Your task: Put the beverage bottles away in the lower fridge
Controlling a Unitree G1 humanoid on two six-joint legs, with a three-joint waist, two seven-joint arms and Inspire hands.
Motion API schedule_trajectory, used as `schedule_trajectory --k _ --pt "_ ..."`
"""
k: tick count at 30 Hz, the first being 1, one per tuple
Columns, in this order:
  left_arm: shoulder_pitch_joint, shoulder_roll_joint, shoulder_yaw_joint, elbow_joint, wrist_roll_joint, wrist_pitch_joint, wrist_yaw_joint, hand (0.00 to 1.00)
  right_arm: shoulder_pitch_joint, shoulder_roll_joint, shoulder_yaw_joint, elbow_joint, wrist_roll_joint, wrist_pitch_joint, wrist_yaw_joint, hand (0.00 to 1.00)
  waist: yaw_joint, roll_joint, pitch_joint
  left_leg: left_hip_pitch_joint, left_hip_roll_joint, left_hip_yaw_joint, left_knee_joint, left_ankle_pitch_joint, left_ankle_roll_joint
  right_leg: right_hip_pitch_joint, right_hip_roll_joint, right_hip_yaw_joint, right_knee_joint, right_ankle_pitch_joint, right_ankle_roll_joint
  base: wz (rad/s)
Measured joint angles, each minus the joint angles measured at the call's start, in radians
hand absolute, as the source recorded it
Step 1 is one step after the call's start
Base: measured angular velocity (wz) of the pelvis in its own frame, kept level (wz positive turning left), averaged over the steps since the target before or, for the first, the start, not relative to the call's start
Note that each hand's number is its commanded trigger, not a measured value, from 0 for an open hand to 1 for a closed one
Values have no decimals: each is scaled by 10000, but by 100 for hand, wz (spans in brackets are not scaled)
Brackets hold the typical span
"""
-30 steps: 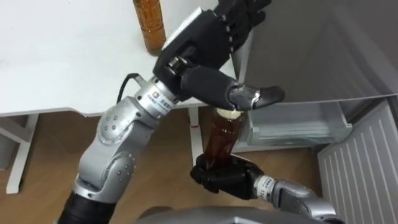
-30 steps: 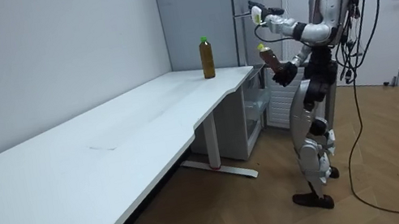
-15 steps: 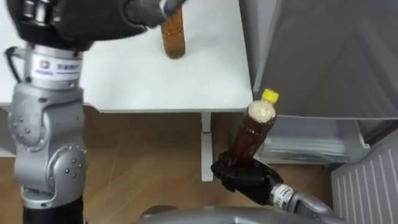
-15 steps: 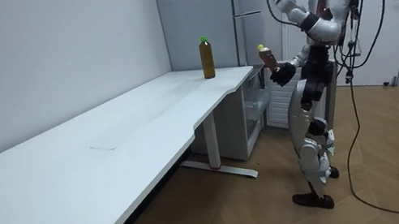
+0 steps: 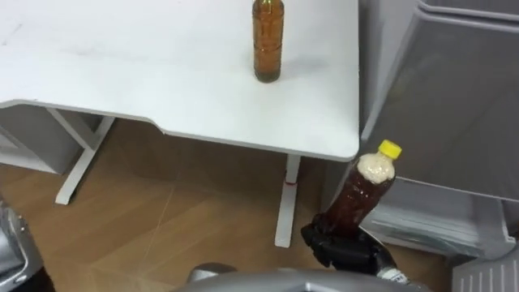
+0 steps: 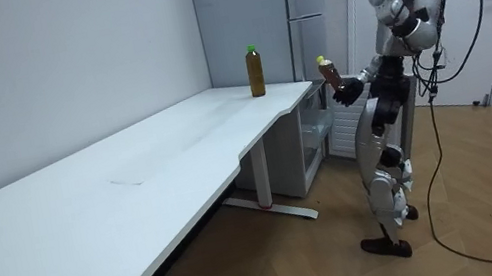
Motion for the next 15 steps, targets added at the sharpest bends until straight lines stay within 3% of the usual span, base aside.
schedule_trajectory --k 2,3,4,8,9,13,15 --pt "286 58 219 762 -848 87 272 0 69 -17 -78 -257 15 115 -195 100 57 72 15 -5 -2 -6 9 0 0 3 -2 -13 9 -2 -3 4" --pt "460 58 276 1246 -1420 258 449 0 43 -11 -101 -344 24 190 -291 100 61 171 -8 -27 -3 -24 -7 0 0 2 -5 -47 12 -16 -13 0" --pt "722 43 264 1714 -1914 437 555 0 10 -3 -105 -361 31 253 -323 100 44 130 26 -9 -10 -24 -69 4 -3 1 -13 -55 5 -35 0 0" --pt "1624 11 -245 3004 -3069 1038 712 0 6 15 -40 -367 632 714 -596 100 39 181 -26 4 -16 -21 -99 11 -7 0 -20 -67 17 -41 -2 0" --pt "1863 -27 -579 3546 -3089 1173 782 0 -1 29 -40 -356 819 813 -744 100 26 107 12 -1 -19 -32 -107 12 -8 0 -21 -78 23 -36 -8 0" --pt "2393 -151 -2183 5282 -3814 1758 799 0 -77 78 99 -352 1832 1095 -1117 100 16 -66 16 -20 -22 -16 -158 13 -12 -37 -21 -62 26 -36 -8 0" --pt "2634 -183 -2884 5926 -4134 1884 564 0 -120 87 268 -351 2463 1097 -1243 100 -3 -195 9 -23 -25 1 -206 13 -12 -30 -20 -29 23 -36 -8 -4"
